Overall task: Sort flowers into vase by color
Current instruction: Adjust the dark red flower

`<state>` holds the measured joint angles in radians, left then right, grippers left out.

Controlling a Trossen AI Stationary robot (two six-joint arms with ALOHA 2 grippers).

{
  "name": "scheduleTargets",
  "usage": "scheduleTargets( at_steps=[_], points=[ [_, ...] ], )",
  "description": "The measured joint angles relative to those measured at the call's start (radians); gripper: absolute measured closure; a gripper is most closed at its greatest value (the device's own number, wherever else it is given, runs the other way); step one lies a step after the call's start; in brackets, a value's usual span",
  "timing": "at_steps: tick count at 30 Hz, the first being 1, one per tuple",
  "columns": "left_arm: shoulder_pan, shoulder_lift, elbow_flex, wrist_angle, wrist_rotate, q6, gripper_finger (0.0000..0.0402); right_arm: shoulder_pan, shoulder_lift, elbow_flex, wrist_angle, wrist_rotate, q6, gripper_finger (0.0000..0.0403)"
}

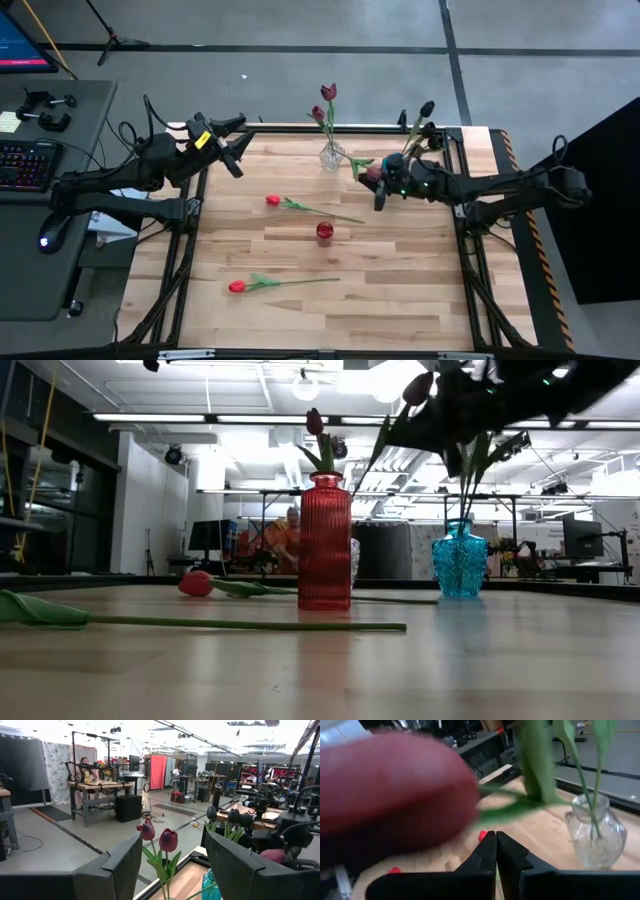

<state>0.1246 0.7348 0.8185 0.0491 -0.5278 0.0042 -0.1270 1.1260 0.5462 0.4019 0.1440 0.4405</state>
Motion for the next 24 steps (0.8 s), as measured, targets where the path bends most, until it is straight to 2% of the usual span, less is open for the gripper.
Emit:
scheduleTargets(
  at_steps=[4, 13, 16, 24],
  points=[
    [0.000, 0.000, 0.000, 0.000, 0.000, 0.000, 0.0195, -0.021, 0.058, 0.127, -0.161, -0.006, -0.089, 0.0403],
    [0.000, 0.000, 0.000, 0.000, 0.000, 0.000, 0.0195, -0.118, 0.127, 0.356, -0.339, -0.006, -0.297, 0.0403],
    [0.000, 0.000, 0.000, 0.000, 0.000, 0.000, 0.0195, -0.159, 0.137, 0.422, -0.374, -0.017, -0.357, 0.0403],
    [0.000, 0.000, 0.000, 0.000, 0.000, 0.000, 0.0195, -0.279, 0.193, 0.531, -0.382, -0.127, -0.447, 0.0403]
  ],
)
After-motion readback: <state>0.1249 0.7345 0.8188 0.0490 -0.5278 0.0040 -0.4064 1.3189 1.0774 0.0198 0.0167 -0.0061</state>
